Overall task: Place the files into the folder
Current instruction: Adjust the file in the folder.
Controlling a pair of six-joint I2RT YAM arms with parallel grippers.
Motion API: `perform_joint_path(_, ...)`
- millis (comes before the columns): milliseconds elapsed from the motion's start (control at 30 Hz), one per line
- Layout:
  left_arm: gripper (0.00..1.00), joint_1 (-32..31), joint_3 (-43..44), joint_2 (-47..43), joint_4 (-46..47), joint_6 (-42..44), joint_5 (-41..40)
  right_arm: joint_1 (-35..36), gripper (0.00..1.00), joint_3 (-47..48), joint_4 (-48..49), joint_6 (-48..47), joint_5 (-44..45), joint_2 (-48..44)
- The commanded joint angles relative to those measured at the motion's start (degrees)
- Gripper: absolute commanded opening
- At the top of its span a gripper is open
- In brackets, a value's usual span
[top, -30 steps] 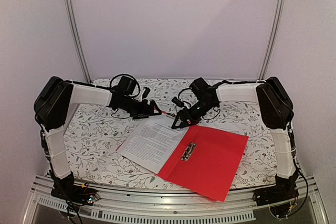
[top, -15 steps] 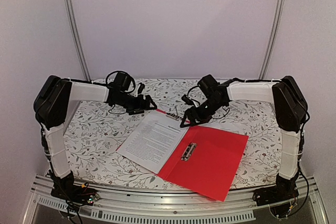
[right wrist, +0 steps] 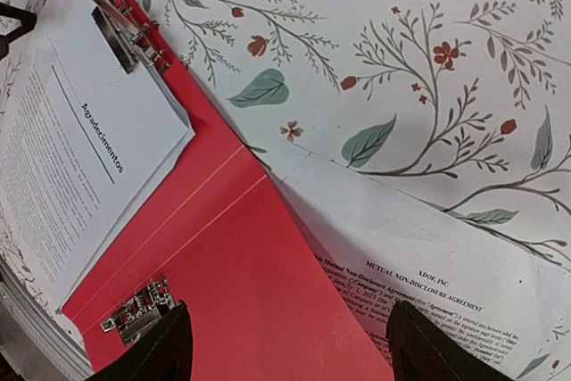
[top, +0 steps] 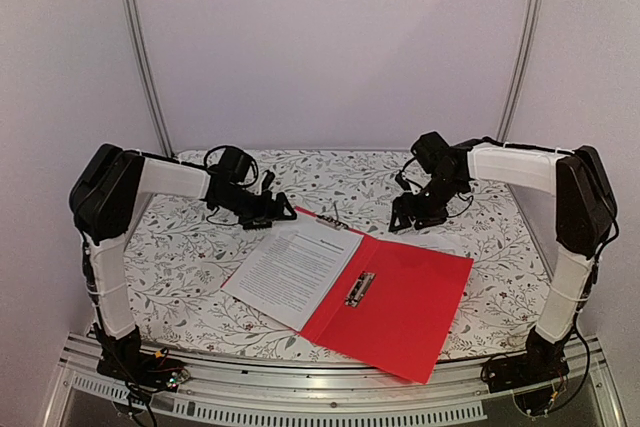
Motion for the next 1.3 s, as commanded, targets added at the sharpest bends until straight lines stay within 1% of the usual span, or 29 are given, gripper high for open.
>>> perform_joint_path(0, 0.95, 0.6, -3.0, -1.2, -0.9, 0.8, -0.1, -0.3, 0.75, -2.9, -4.9, 1.6, 4.1, -3.3)
perform_joint_path(233, 0.95, 0.7, -7.5, -3.0, -1.5, 0.7, 0.0, -0.5, 0.76, -3.1, -5.0, 2.7, 4.3, -4.1)
perform_joint_path(467, 0.95, 0.3, -14.5, -7.2, -0.7, -0.9, 1.9, -0.5, 0.76, -0.9, -4.8, 2.3, 3.7, -1.3)
perform_joint_path(767, 0.95, -2.4, -21.2, -12.2, -2.2, -2.3, 4.1, -0.5, 0.76, 4.2, -5.0, 0.4, 2.9, 2.9)
perform_joint_path(1100, 0.95, -7.2, -22.0, -18.4, -13.0, -0.7, 5.5, -0.5, 0.76, 9.1, -5.6, -1.7, 1.2, 6.2)
perform_joint_path(1200, 0.95, -9.0, -21.7, -19.6, -14.8, -0.4, 7.0, -0.5, 0.76, 10.7, -5.5, -2.5, 0.7, 7.4)
perform_joint_path(1267, 0.95, -9.9, -21.4, -20.7, -16.0, -0.3, 6.3, -0.5, 0.76, 11.6, -5.5, -3.1, 0.3, 8.2)
